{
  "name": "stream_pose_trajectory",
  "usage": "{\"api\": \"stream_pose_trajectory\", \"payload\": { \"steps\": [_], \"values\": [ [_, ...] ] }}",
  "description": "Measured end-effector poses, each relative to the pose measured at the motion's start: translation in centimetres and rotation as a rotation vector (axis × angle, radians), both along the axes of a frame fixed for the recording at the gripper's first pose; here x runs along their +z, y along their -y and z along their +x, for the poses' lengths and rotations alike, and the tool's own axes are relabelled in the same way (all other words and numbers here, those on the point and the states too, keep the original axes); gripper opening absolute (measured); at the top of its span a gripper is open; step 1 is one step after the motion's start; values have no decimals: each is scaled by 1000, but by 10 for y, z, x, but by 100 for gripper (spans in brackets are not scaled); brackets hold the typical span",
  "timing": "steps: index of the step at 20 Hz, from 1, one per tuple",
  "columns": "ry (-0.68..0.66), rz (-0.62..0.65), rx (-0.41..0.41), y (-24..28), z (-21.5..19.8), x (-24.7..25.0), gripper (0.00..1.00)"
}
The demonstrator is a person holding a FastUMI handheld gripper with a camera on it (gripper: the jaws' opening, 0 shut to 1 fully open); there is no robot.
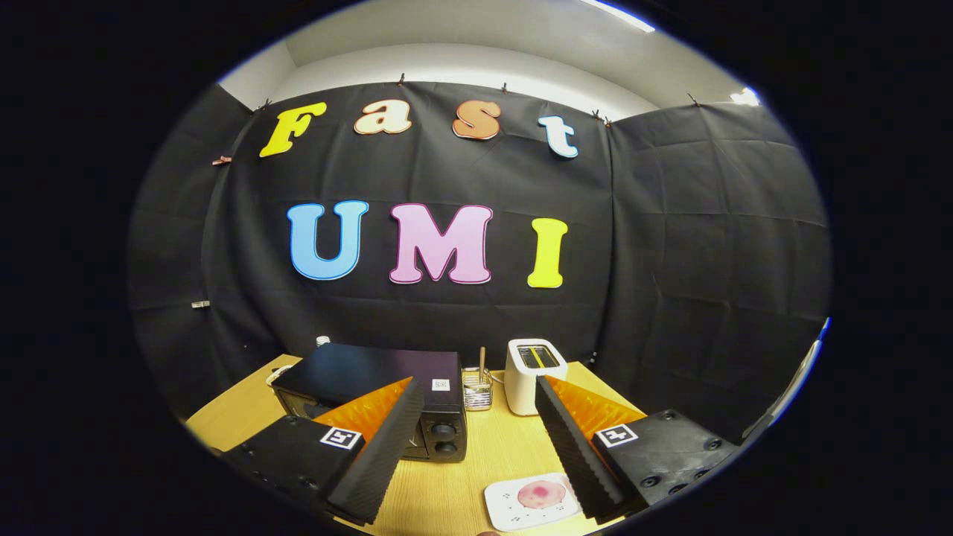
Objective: Open the toaster oven, put the food inside, and close the toaster oven door.
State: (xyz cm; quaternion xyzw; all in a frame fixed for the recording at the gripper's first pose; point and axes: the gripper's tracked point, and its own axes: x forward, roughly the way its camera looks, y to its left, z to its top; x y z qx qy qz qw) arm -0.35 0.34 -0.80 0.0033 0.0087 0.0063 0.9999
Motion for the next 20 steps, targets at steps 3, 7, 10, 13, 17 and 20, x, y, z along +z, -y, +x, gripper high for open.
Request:
{"api": "stream_pose_trajectory", "payload": {
  "steps": [3,7,10,13,17,20],
  "values": [
    [2,0,1,0,2,0,98],
    [9,-5,6,-3,3,0,98],
    [-3,-6,20,-10,6,-6,98],
    [-26,2,34,-20,10,-13,98],
    [-62,34,54,-41,21,-24,98],
    [-89,47,86,-68,33,-31,98]
  ]
}}
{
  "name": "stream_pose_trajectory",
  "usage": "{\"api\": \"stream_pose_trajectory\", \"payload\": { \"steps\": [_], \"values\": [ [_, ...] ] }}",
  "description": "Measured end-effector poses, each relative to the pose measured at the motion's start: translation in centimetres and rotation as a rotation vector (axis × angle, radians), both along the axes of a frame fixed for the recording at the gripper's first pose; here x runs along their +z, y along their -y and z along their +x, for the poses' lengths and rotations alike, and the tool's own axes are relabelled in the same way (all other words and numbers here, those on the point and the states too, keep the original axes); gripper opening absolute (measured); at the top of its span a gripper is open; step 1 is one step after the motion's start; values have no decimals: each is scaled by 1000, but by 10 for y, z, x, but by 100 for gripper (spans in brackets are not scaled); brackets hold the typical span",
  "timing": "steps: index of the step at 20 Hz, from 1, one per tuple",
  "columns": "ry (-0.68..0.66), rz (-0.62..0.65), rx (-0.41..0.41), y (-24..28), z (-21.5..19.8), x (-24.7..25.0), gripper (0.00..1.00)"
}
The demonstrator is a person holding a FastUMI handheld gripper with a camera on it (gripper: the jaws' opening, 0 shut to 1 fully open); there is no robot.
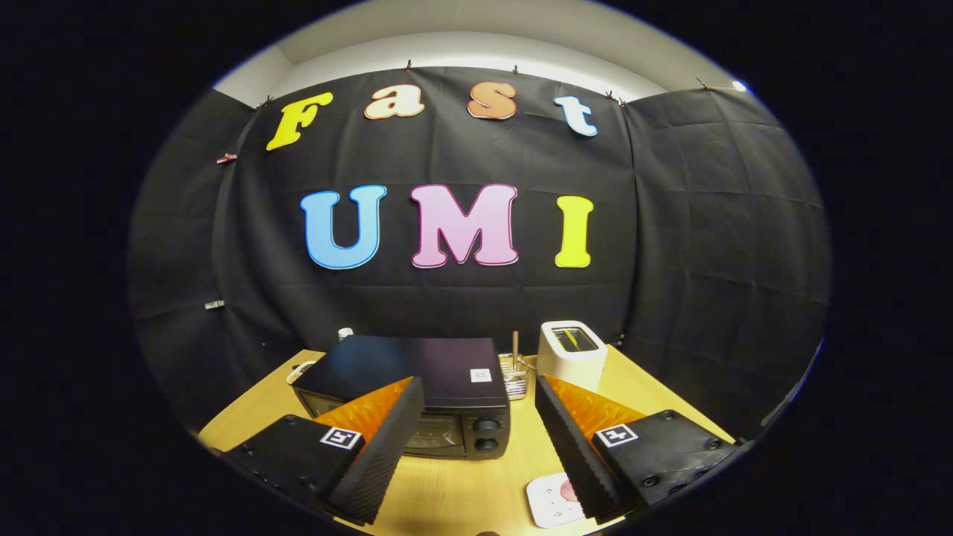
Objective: Open the toaster oven, put the food inside, and close the toaster oven door.
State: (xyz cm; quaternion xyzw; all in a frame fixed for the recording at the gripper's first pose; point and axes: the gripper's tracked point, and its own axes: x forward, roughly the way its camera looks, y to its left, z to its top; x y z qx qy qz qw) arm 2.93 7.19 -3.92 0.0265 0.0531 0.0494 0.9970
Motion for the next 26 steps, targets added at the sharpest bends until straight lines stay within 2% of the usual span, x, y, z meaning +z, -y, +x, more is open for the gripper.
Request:
{"api": "stream_pose_trajectory", "payload": {
  "steps": [7,12,22,26],
  "values": [
    [-72,20,87,-79,22,-27,98],
    [-134,12,104,-120,33,-55,98],
    [-226,-72,76,-140,61,-111,98],
    [-230,-52,83,-146,66,-112,97]
  ]
}}
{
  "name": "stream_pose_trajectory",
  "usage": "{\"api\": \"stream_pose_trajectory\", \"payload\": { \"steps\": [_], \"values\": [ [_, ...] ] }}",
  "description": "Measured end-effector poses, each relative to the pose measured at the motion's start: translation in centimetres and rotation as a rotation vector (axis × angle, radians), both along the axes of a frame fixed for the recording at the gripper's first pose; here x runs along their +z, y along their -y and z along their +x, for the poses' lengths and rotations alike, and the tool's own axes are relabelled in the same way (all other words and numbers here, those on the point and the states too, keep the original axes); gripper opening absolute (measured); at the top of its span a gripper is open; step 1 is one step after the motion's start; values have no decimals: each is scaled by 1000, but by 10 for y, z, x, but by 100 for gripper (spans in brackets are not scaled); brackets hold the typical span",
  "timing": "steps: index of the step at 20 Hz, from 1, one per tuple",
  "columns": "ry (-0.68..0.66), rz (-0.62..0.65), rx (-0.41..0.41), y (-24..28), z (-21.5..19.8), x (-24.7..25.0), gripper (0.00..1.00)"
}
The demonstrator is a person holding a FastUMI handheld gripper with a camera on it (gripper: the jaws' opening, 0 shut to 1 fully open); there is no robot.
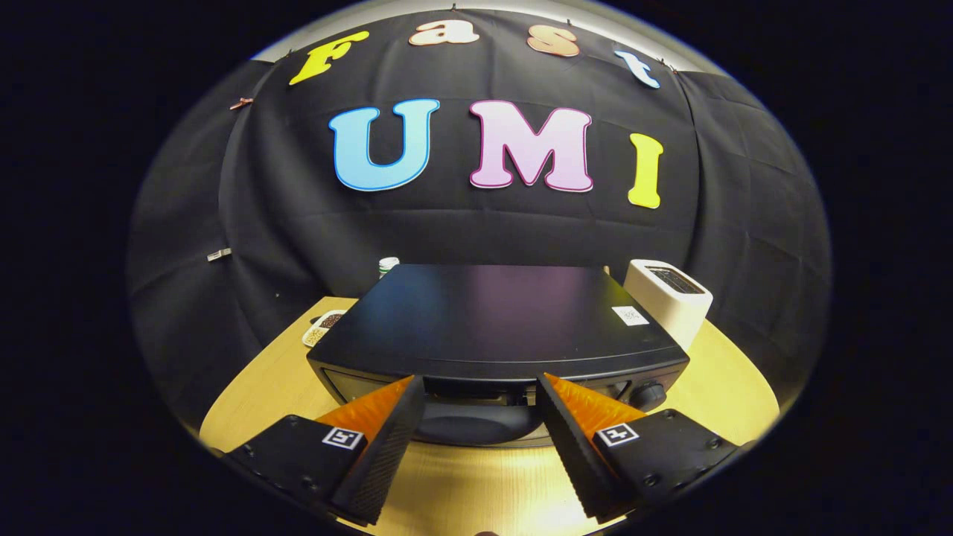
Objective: Open the toaster oven, put the food inside, and close the toaster oven door.
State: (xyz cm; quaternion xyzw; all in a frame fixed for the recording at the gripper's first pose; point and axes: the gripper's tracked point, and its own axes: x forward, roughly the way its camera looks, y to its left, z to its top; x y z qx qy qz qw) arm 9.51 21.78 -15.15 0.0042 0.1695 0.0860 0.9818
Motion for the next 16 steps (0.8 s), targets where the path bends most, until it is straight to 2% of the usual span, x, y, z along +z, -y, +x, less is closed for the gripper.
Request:
{"api": "stream_pose_trajectory", "payload": {
  "steps": [6,16],
  "values": [
    [-47,-4,-27,-4,0,-5,99],
    [-100,8,1,-2,-23,-11,99]
  ]
}}
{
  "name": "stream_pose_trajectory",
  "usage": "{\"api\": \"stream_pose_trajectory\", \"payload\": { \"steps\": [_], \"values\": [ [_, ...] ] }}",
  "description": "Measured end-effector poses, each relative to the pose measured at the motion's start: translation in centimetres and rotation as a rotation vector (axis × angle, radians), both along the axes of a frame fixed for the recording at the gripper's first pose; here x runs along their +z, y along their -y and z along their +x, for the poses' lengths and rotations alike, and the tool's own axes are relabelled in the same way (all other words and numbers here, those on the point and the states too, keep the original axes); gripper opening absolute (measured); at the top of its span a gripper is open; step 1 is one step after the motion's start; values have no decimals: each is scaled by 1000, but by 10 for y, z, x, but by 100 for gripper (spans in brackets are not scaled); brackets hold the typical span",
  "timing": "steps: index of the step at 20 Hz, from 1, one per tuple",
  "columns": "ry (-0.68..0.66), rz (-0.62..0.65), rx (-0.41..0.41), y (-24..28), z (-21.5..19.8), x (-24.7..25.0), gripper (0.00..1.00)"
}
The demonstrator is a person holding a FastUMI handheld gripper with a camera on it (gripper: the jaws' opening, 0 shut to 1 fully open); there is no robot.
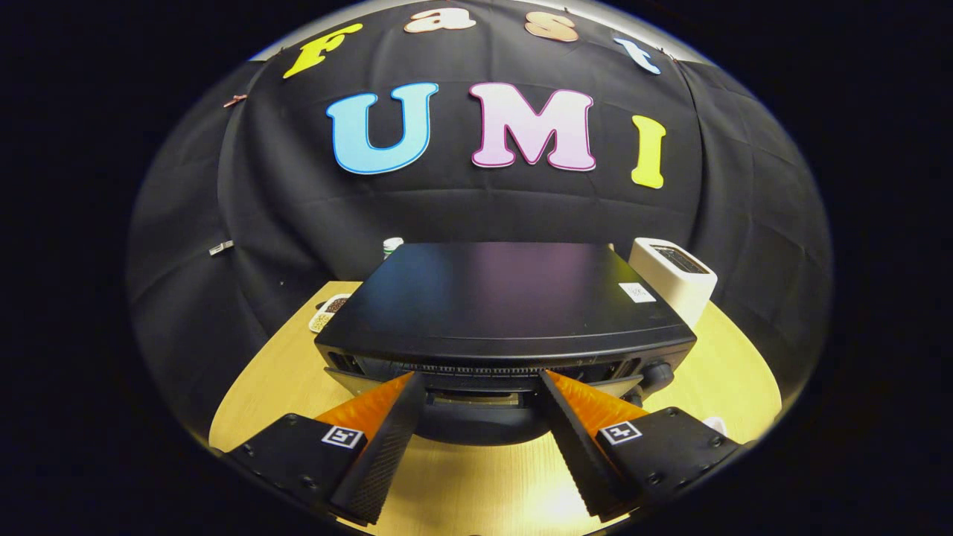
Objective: Open the toaster oven, put the food inside, and close the toaster oven door.
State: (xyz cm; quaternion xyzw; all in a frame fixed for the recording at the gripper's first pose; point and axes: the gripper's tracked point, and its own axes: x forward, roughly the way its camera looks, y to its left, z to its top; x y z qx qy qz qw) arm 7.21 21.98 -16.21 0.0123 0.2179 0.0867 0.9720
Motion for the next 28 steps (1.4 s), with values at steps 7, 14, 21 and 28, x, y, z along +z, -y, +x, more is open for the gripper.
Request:
{"api": "stream_pose_trajectory", "payload": {
  "steps": [7,14,21,28],
  "values": [
    [-58,26,28,5,-41,-16,99],
    [-191,43,53,12,-92,-59,98],
    [-451,92,1,37,-132,-133,98],
    [-342,15,121,60,-140,-89,99]
  ]
}}
